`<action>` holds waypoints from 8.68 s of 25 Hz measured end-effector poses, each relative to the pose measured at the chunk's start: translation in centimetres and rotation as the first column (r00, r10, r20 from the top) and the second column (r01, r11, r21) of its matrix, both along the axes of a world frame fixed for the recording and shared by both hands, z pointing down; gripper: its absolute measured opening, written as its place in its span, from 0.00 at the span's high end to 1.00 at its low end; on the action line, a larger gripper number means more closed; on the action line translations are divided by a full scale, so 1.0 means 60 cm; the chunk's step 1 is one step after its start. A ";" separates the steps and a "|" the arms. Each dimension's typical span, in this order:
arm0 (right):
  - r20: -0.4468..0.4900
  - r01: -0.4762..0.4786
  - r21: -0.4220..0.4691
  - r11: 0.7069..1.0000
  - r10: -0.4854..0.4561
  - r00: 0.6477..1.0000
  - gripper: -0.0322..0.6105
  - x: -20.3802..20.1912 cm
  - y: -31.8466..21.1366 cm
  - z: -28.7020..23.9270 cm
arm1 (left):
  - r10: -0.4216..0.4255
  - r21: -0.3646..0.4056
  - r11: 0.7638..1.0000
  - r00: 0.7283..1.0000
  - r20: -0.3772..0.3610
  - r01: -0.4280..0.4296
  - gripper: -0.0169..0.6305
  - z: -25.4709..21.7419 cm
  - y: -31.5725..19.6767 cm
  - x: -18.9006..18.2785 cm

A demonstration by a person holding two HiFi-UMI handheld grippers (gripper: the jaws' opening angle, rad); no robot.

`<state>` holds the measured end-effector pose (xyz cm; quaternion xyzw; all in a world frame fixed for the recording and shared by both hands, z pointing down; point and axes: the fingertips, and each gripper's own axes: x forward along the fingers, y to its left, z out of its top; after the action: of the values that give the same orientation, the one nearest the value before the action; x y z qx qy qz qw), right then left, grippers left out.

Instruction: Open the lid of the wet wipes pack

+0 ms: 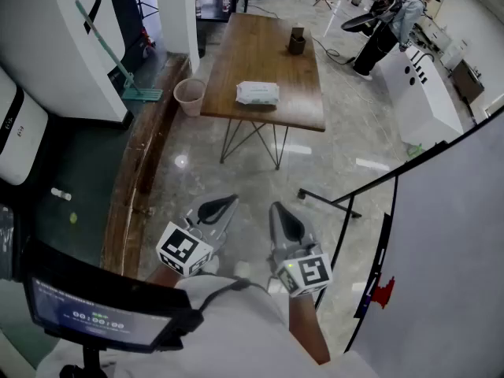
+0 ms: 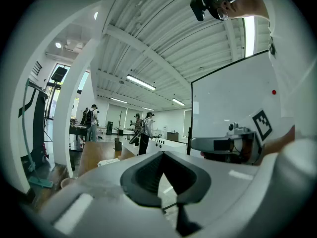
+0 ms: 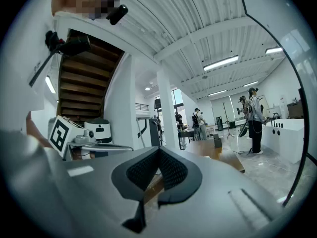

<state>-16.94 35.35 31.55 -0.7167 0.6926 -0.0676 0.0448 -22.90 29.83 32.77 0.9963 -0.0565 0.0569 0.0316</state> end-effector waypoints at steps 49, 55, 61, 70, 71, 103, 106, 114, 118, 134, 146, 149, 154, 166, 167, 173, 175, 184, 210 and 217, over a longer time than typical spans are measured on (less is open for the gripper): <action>0.050 0.096 0.013 0.995 -0.097 0.994 0.94 0.110 0.064 0.040 | -0.141 0.036 0.990 0.988 0.058 0.139 0.97 0.034 0.049 0.072; 0.067 0.061 0.007 0.998 -0.062 0.996 0.94 0.150 0.035 0.048 | -0.107 0.048 0.993 0.993 0.045 0.105 0.97 0.030 0.007 0.123; 0.057 0.044 -0.020 0.999 -0.043 0.997 0.94 0.191 -0.038 0.072 | -0.085 0.039 0.996 0.996 0.033 0.084 0.97 0.047 -0.074 0.172; 0.046 0.008 -0.090 0.996 -0.004 0.999 0.94 0.270 -0.242 0.077 | -0.010 0.000 1.000 0.998 0.065 0.010 0.97 0.065 -0.277 0.263; 0.049 0.004 -0.099 0.995 0.001 0.999 0.94 0.280 -0.267 0.078 | 0.003 -0.006 1.000 0.997 0.076 -0.003 0.97 0.068 -0.298 0.273; 0.051 0.064 -0.159 0.985 -0.056 0.997 0.94 0.413 -0.691 0.086 | 0.030 -0.077 0.997 0.995 0.097 -0.022 0.97 0.092 -0.744 0.413; 0.050 0.088 -0.162 0.983 -0.081 0.995 0.94 0.409 -0.703 0.087 | 0.007 -0.089 0.996 0.995 0.097 0.001 0.97 0.097 -0.748 0.405; 0.017 0.184 -0.166 0.969 -0.184 0.983 0.94 0.427 -0.749 0.096 | -0.079 -0.075 0.993 0.992 0.094 0.087 0.97 0.101 -0.778 0.414; -0.047 0.262 -0.231 0.937 -0.280 0.959 0.94 0.452 -0.769 0.132 | -0.142 -0.072 0.986 0.984 0.106 0.150 0.97 0.107 -0.792 0.434; -0.113 0.526 -0.444 0.726 -0.627 0.771 0.94 0.522 -0.831 0.314 | -0.265 -0.114 0.946 0.926 0.270 0.304 0.96 0.254 -0.779 0.531; -0.192 0.574 -0.600 0.558 -0.797 0.573 0.60 0.508 -0.856 0.431 | -0.335 -0.125 0.907 0.869 0.363 0.402 0.96 0.371 -0.791 0.539; -0.211 0.567 -0.626 0.536 -0.816 0.538 0.54 0.504 -0.862 0.450 | -0.324 -0.116 0.911 0.862 0.389 0.395 0.96 0.398 -0.784 0.539; -0.221 0.556 -0.654 0.513 -0.833 0.508 0.51 0.501 -0.877 0.466 | -0.292 -0.129 0.919 0.862 0.415 0.373 0.96 0.436 -0.771 0.549; -0.205 0.555 -0.686 0.470 -0.857 0.472 0.51 0.497 -0.880 0.489 | -0.260 -0.174 0.915 0.861 0.436 0.364 0.97 0.477 -0.763 0.566; -0.197 0.559 -0.689 0.461 -0.861 0.468 0.51 0.498 -0.880 0.491 | -0.260 -0.177 0.914 0.861 0.437 0.365 0.97 0.479 -0.764 0.567; -0.122 0.580 -0.696 0.423 -0.866 0.486 0.50 0.503 -0.883 0.496 | -0.234 -0.187 0.921 0.870 0.433 0.341 0.97 0.485 -0.764 0.569; -0.090 0.590 -0.701 0.402 -0.870 0.485 0.50 0.502 -0.885 0.498 | -0.222 -0.178 0.928 0.872 0.437 0.326 0.97 0.485 -0.763 0.568; 0.009 0.616 -0.718 0.323 -0.881 0.473 0.50 0.502 -0.885 0.500 | -0.201 -0.184 0.935 0.878 0.435 0.305 0.97 0.485 -0.762 0.566; 0.285 0.702 -0.698 0.141 -0.845 0.452 0.50 0.509 -0.893 0.496 | -0.181 -0.189 0.940 0.884 0.431 0.285 0.97 0.487 -0.761 0.567; 0.168 0.685 -0.688 0.240 -0.865 0.472 0.49 0.510 -0.890 0.480 | -0.186 -0.216 0.929 0.882 0.432 0.301 0.97 0.486 -0.759 0.566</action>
<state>13.68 -18.06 60.35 -0.2367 0.8767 -0.2372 -0.3452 11.07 -15.72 61.91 0.9332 -0.1791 0.2643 0.1651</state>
